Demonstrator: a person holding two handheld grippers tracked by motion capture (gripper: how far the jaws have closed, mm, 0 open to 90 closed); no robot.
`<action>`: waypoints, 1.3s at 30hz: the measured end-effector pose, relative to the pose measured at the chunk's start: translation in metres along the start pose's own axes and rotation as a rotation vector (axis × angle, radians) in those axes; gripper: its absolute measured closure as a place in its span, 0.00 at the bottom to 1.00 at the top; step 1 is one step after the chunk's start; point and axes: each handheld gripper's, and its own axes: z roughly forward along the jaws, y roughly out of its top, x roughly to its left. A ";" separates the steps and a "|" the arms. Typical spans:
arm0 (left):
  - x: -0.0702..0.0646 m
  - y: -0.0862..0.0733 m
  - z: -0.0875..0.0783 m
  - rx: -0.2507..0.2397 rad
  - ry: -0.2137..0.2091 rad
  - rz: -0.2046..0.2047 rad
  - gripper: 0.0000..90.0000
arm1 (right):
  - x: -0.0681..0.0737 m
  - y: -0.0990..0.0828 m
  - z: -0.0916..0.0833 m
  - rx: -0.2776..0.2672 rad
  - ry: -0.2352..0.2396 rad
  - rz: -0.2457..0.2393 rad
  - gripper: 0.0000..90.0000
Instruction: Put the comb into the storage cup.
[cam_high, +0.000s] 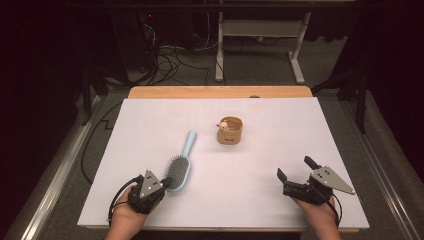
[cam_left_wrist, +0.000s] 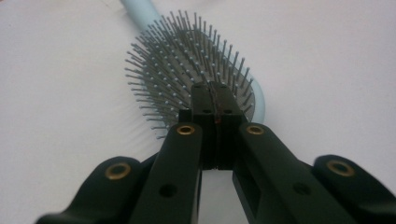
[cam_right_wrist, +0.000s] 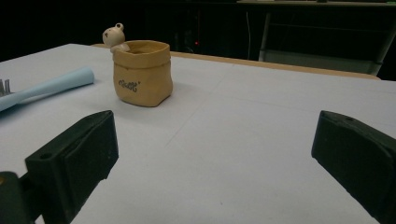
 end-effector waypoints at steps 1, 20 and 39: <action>0.001 -0.001 -0.001 0.000 0.005 -0.001 1.00 | 0.000 0.000 0.000 0.001 -0.001 0.002 0.02; 0.006 -0.012 -0.004 -0.027 0.011 -0.036 1.00 | 0.001 0.001 -0.001 -0.002 -0.001 -0.001 0.02; 0.035 -0.033 -0.020 -0.233 -0.071 -0.217 0.96 | 0.001 0.001 0.000 -0.006 0.005 -0.005 0.02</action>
